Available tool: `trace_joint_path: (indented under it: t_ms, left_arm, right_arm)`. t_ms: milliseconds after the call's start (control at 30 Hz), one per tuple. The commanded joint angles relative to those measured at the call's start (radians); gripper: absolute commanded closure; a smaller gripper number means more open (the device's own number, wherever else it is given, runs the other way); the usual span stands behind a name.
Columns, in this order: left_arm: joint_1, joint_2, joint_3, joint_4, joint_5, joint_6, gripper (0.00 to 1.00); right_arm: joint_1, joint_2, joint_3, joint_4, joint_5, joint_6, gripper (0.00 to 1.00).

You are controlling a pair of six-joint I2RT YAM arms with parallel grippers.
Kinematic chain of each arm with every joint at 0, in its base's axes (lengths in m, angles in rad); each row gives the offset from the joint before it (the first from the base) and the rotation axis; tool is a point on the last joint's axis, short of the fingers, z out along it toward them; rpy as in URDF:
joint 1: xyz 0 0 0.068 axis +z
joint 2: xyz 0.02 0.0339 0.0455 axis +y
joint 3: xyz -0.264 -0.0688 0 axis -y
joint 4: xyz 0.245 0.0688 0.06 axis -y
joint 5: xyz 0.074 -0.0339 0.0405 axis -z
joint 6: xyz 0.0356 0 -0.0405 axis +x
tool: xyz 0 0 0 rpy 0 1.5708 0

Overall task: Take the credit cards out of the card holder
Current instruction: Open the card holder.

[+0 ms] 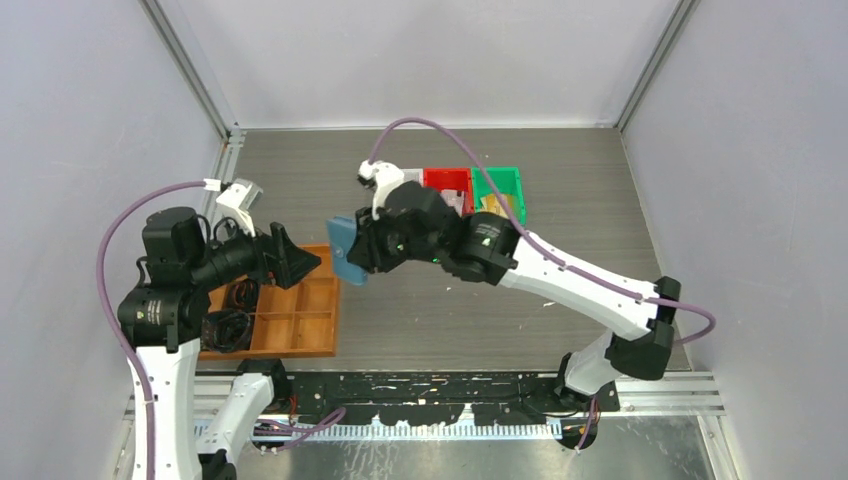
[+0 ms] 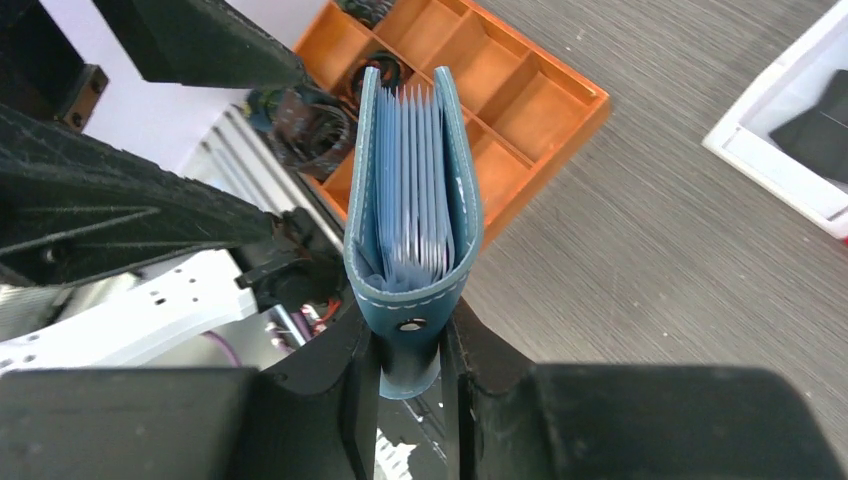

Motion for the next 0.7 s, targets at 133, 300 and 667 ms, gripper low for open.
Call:
trace_joint_path:
  t_ms: [133, 300, 667]
  left_arm:
    - [-0.001, -0.057, -0.072, -0.032, 0.060, 0.097, 0.35]
    - [-0.001, -0.067, -0.123, -0.032, 0.081, 0.127, 0.48]
    - [-0.005, -0.035, -0.148, 0.028, 0.052, 0.163, 0.52]
  right_arm:
    - [0.122, 0.123, 0.175, -0.091, 0.344, 0.012, 0.99]
    - [0.141, 0.177, 0.235, -0.070, 0.292, 0.040, 0.99]
    - [0.140, 0.253, 0.307, -0.044, 0.156, 0.107, 0.99]
